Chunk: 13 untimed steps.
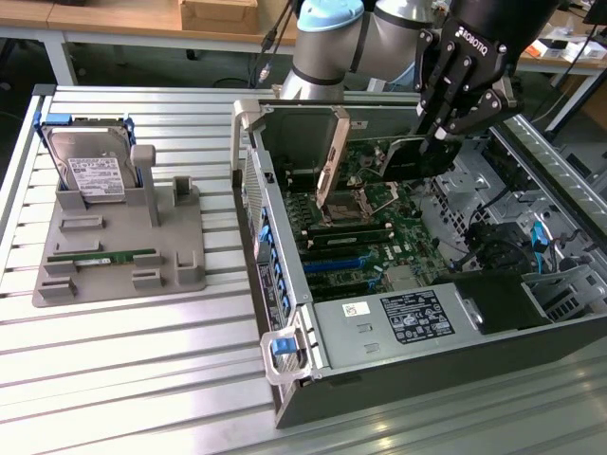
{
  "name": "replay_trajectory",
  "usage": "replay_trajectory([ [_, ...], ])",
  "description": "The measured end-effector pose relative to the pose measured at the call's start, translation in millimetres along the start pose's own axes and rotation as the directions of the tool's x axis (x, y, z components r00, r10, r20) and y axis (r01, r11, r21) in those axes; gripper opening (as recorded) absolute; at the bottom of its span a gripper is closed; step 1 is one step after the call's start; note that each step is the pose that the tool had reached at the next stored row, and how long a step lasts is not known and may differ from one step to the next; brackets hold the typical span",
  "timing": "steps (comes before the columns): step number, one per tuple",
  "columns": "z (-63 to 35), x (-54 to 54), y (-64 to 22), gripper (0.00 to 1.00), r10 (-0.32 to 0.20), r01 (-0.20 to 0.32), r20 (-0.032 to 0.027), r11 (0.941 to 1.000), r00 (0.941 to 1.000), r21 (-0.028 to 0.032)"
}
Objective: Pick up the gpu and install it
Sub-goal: 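Insert the gpu into the slot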
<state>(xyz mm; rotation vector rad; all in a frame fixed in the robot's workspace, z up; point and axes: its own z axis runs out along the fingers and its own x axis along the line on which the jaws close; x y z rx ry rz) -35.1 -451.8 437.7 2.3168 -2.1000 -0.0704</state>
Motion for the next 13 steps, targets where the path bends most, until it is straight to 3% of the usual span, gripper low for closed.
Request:
replay_trajectory([
  [13,3.0,0.1,-0.1,0.26,0.000,0.000,0.0000,1.0000,1.0000,0.0000],
])
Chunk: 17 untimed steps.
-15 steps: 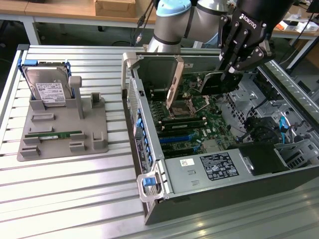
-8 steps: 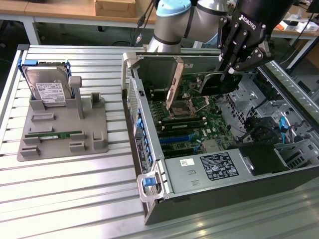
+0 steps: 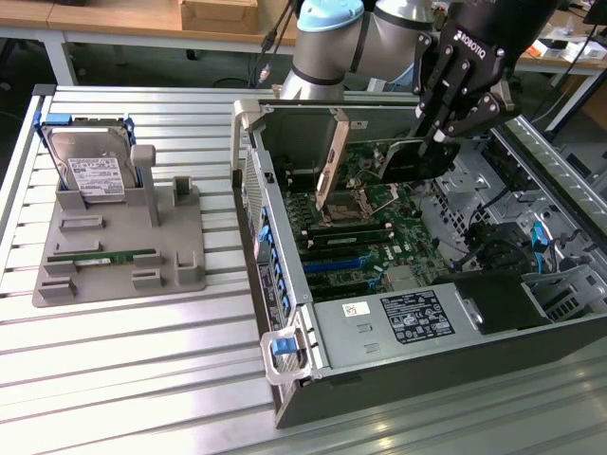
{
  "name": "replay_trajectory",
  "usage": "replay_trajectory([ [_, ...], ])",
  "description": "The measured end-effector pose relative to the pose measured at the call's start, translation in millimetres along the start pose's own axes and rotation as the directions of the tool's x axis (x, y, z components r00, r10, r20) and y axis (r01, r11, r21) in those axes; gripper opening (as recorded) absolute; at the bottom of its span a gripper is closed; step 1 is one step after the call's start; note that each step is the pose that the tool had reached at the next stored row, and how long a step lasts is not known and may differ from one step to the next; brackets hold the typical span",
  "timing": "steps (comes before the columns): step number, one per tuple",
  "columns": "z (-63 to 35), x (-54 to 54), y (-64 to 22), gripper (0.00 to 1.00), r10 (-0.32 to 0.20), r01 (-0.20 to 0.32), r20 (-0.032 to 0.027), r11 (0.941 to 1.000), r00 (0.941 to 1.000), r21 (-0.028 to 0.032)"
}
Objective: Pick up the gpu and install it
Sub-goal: 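Insert the gpu into the slot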
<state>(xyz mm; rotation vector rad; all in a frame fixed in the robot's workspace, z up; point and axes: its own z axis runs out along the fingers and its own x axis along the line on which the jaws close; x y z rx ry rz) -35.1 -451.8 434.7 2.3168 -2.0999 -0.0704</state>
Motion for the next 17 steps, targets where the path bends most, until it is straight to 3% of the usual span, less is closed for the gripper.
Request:
replay_trajectory([
  [17,6.4,0.2,-0.2,0.26,0.000,0.000,-0.0001,1.0000,1.0000,0.0000],
])
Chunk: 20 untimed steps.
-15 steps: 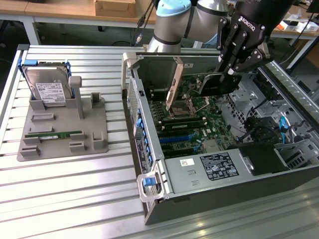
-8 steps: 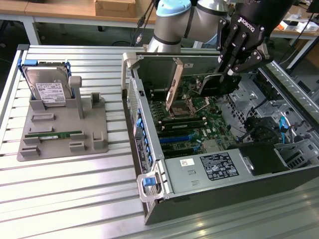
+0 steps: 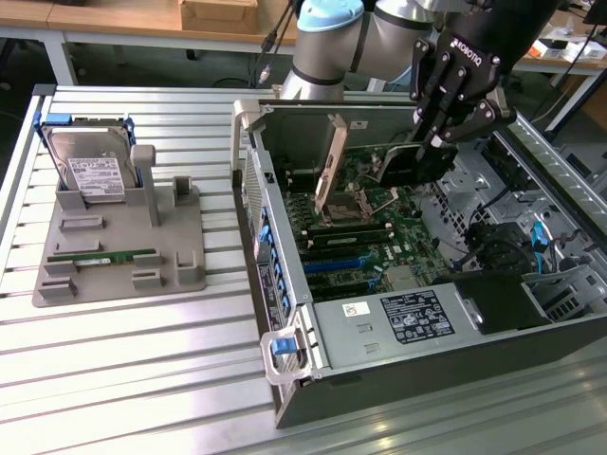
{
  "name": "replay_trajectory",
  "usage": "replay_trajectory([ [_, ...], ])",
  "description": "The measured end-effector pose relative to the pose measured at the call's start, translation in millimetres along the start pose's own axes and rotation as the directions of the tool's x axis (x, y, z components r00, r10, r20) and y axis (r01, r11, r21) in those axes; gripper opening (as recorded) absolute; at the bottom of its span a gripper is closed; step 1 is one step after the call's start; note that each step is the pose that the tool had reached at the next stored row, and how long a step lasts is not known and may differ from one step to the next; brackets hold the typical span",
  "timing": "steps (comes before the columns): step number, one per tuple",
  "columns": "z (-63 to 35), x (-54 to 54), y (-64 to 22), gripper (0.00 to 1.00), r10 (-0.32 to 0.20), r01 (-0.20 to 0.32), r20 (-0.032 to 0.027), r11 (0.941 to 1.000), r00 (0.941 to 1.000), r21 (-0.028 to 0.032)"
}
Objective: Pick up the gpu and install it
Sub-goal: 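Insert the gpu into the slot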
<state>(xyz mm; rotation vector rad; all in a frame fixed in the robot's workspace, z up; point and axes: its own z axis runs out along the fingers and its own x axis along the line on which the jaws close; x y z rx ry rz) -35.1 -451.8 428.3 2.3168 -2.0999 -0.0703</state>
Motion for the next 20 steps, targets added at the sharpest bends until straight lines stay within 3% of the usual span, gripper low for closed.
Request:
replay_trajectory([
  [13,4.0,0.1,-0.2,0.26,0.000,0.000,0.0000,1.0000,1.0000,0.0000],
  [15,11.2,0.3,-0.4,0.26,0.000,0.000,0.0000,1.0000,1.0000,0.0000],
  [20,12.2,0.4,-0.5,0.26,0.000,0.000,0.0000,1.0000,1.0000,0.0000],
])
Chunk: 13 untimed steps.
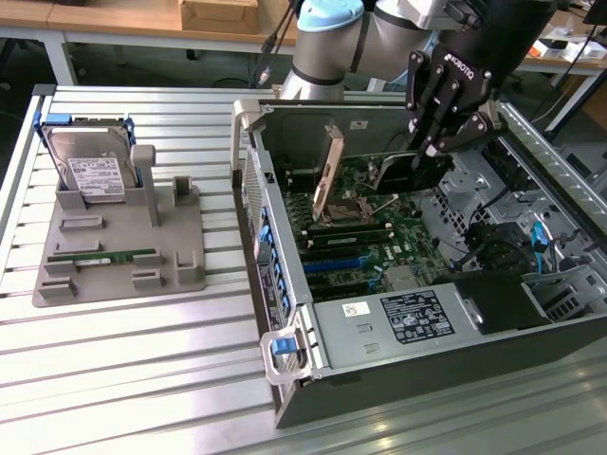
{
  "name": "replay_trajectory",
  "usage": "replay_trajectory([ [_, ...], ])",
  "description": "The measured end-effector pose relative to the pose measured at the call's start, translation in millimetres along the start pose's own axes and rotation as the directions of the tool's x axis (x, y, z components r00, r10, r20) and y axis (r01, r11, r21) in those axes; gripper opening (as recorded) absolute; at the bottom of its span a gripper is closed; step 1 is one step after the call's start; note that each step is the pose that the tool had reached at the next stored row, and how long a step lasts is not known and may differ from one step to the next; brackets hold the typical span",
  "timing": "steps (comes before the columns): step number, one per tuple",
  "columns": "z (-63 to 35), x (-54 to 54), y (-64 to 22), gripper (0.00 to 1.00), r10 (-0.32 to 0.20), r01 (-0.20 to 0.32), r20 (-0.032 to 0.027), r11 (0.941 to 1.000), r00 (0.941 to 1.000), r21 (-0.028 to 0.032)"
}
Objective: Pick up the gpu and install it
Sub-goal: 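Insert the gpu into the slot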
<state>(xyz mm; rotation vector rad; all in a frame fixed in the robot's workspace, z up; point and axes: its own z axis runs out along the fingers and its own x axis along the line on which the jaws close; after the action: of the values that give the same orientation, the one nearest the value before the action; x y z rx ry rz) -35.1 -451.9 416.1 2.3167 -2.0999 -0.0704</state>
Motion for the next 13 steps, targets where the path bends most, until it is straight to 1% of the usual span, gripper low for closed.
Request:
replay_trajectory([
  [13,3.6,0.1,-0.1,0.26,0.000,0.000,0.0000,1.0000,1.0000,0.0000],
])
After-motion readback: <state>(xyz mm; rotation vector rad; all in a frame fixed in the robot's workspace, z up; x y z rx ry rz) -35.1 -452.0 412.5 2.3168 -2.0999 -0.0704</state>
